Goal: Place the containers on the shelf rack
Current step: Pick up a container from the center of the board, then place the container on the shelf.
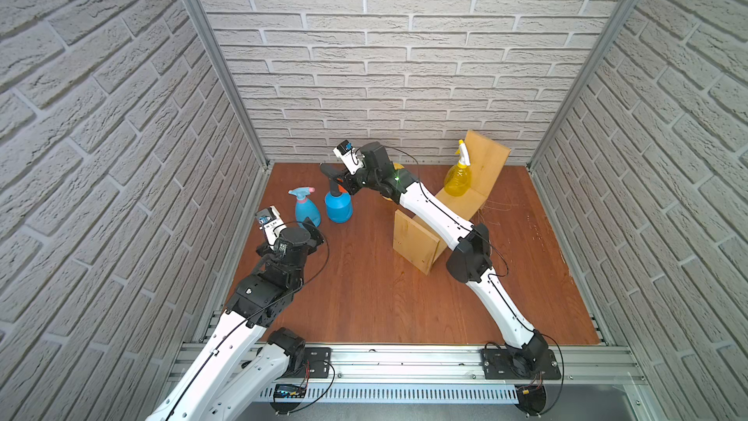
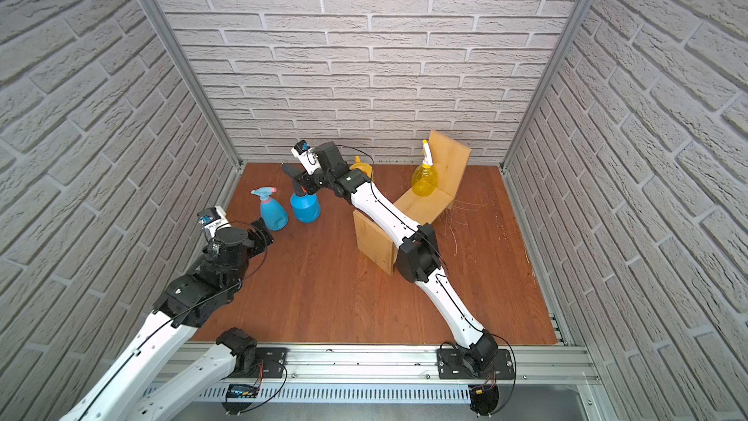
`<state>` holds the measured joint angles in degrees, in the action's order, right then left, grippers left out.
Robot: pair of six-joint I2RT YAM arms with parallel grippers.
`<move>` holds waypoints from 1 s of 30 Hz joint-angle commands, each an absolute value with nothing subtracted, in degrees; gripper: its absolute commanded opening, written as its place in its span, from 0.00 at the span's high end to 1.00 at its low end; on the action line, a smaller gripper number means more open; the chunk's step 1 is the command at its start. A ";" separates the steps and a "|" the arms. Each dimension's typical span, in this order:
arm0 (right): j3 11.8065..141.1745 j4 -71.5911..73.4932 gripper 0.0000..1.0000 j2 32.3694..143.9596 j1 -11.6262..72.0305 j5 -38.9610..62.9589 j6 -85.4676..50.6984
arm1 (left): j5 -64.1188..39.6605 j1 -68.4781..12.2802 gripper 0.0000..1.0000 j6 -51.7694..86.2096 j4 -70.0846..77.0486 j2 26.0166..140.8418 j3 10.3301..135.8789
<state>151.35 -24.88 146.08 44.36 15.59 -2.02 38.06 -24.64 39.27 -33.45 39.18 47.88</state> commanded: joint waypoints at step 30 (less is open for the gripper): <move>148.22 -33.03 0.96 114.51 33.45 29.42 -4.11 | -1.20 -24.34 0.02 12.57 -17.34 35.20 57.60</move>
